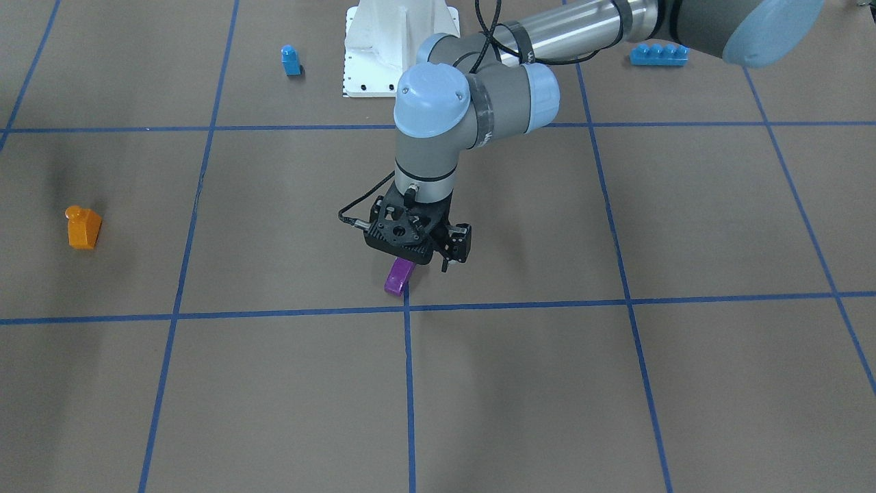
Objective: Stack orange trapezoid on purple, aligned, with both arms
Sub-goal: 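Carry the purple block with the left gripper to the table center, then release the purple block with the left gripper while the right grasps the orange block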
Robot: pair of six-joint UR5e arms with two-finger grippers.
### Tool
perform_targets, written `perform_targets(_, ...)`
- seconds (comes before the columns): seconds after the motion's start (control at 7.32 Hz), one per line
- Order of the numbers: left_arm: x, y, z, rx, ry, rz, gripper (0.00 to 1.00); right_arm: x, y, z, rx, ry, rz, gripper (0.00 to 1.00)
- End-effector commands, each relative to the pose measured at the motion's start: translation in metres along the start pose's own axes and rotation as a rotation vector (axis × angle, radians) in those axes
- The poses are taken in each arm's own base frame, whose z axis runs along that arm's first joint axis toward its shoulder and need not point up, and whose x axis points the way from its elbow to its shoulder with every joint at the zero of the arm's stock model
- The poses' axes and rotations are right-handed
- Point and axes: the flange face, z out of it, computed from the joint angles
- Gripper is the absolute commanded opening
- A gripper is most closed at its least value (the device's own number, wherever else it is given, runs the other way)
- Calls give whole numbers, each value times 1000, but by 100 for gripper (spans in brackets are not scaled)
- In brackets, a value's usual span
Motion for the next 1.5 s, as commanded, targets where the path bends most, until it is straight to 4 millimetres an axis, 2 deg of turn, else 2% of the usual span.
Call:
perform_targets(0.0, -56, 26, -38, -18, 12, -42, 100, -20, 25, 34, -43, 15, -15, 100)
perform_targets(0.14, -86, 36, -44, -7, 5, -61, 100, -32, 33, 50, -53, 40, -41, 100)
perform_targets(0.27, -106, 39, -45, -21, 8, -34, 100, -44, 48, 71, -59, 78, -43, 100)
perform_targets(0.41, -118, 38, -50, -30, 2, -19, 100, -43, 59, 83, -46, 71, -77, 100)
perform_targets(0.55, -126, 42, -46, -37, -6, -20, 100, -46, 68, 98, -49, 52, -61, 100)
perform_targets(0.68, -127, 44, -47, -36, -5, -15, 100, -39, 73, 116, -60, 53, -67, 100)
perform_targets(0.96, -130, 46, -44, -41, -8, -17, 100, -17, 74, 141, -57, 41, -82, 100)
perform_targets(1.09, -130, 46, -45, -40, -7, -17, 100, -16, 75, 141, -54, 24, -87, 99)
perform_targets(1.23, -134, 51, -45, -41, -8, -17, 100, -18, 75, 140, -56, 20, -82, 88)
perform_targets(1.37, -139, 59, -46, -39, -7, -16, 100, -17, 75, 141, -58, 23, -77, 61)
